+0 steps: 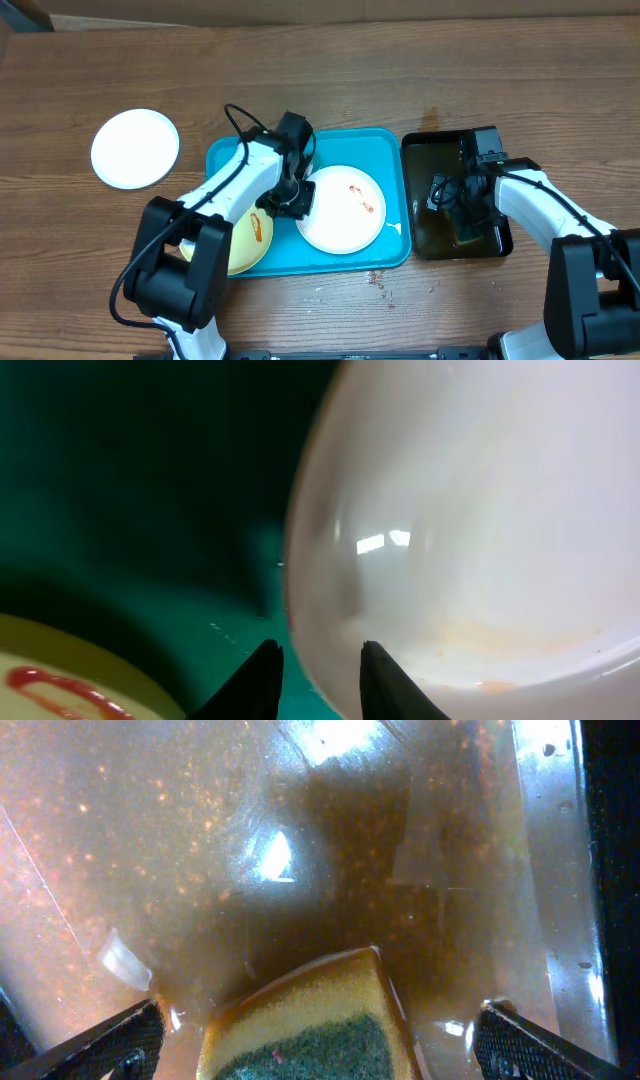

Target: Clean dirty plates on tray and stack at the side

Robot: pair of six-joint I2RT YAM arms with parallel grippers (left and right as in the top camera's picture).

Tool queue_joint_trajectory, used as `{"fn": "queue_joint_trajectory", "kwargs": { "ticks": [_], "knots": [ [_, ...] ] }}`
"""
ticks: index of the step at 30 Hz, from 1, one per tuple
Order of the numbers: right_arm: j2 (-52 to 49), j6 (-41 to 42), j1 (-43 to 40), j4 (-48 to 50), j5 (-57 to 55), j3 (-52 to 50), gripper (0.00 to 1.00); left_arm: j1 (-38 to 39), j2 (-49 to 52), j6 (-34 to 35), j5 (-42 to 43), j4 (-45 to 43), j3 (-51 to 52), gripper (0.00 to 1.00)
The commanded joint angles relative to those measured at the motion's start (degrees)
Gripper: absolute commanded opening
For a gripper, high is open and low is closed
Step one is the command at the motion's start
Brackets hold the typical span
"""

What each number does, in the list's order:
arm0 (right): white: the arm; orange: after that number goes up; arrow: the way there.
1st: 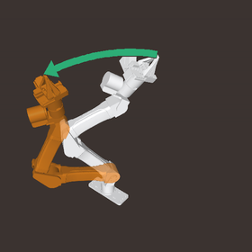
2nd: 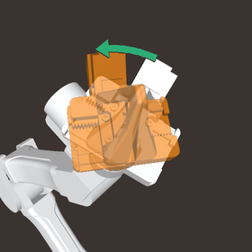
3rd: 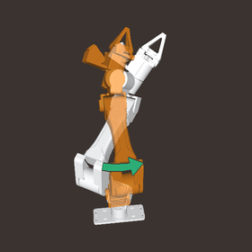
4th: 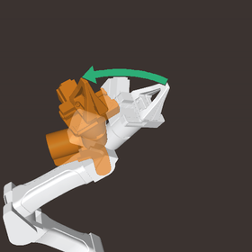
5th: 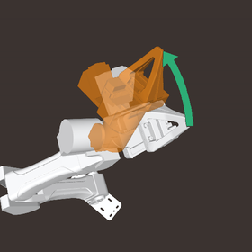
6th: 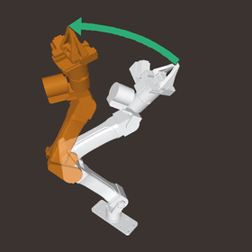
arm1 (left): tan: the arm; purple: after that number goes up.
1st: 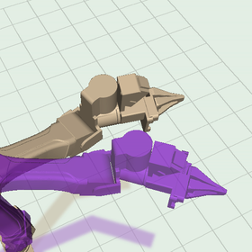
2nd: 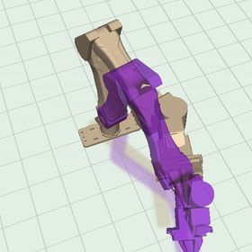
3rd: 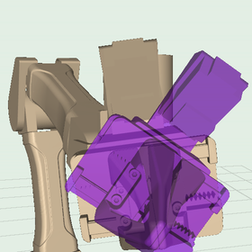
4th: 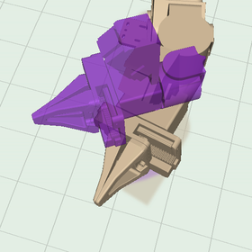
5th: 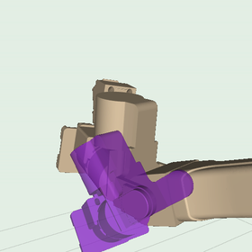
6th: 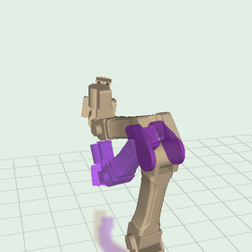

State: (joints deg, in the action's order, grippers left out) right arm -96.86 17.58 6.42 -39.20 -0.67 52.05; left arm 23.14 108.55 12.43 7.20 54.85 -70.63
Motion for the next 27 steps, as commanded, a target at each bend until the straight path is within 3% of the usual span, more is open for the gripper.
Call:
{"fn": "queue_joint_trajectory", "kwargs": {
  "ticks": [1,11,13,14,17,18,20,21,22,23,24,25,27],
  "knots": [
    [-1.18,0.0,-0.22,0.17,0.72,-1.31,1.0,1.46,0.48,1.79,-0.11,-1.16,1.95,0.28],
    [-1.18,-0.04,-0.22,-7.04,0.72,-1.31,1.0,1.7,0.48,1.77,-0.13,-2.54,1.97,0.29],
    [-1.18,-0.02,-0.22,-7.65,0.72,-1.31,0.95,1.68,0.48,1.77,-0.13,-2.89,1.97,0.29],
    [-1.18,0.0,-0.22,-7.58,0.72,-1.31,0.81,1.68,0.48,1.77,-0.13,-3.04,1.97,0.29],
    [-1.18,0.02,-0.22,-5.16,0.74,-1.31,0.25,1.73,0.48,1.77,-0.13,-3.04,1.97,0.29],
    [-1.18,0.04,-0.22,-3.96,0.74,-1.31,0.17,1.73,0.48,1.77,-0.13,-3.04,1.97,0.29],
    [-1.18,0.52,-0.22,-1.73,0.74,-1.31,0.16,1.7,0.48,1.77,-0.13,-3.04,1.97,0.29],
    [-1.18,1.25,-0.22,-0.98,0.76,-1.31,0.1,1.7,0.48,1.77,-0.13,-3.04,1.97,0.29],
    [-1.18,2.36,-0.22,-0.57,0.76,-1.31,0.1,1.7,0.48,1.77,-0.13,-3.04,1.97,0.29],
    [-1.18,3.08,-0.22,-0.44,0.76,-1.31,0.28,1.7,0.48,1.77,-0.13,-3.04,1.97,0.29],
    [-1.18,3.74,-0.22,-0.39,0.74,-1.31,0.63,1.7,0.48,1.77,-0.13,-3.04,1.97,0.29],
    [-1.18,3.72,-0.22,-0.26,0.74,-1.31,0.71,1.7,0.48,1.77,-0.13,-3.02,1.97,0.29],
    [-1.18,3.69,-0.22,0.46,0.72,-1.31,0.7,1.7,0.48,1.75,-0.13,-2.99,1.97,0.29]
  ]
}}
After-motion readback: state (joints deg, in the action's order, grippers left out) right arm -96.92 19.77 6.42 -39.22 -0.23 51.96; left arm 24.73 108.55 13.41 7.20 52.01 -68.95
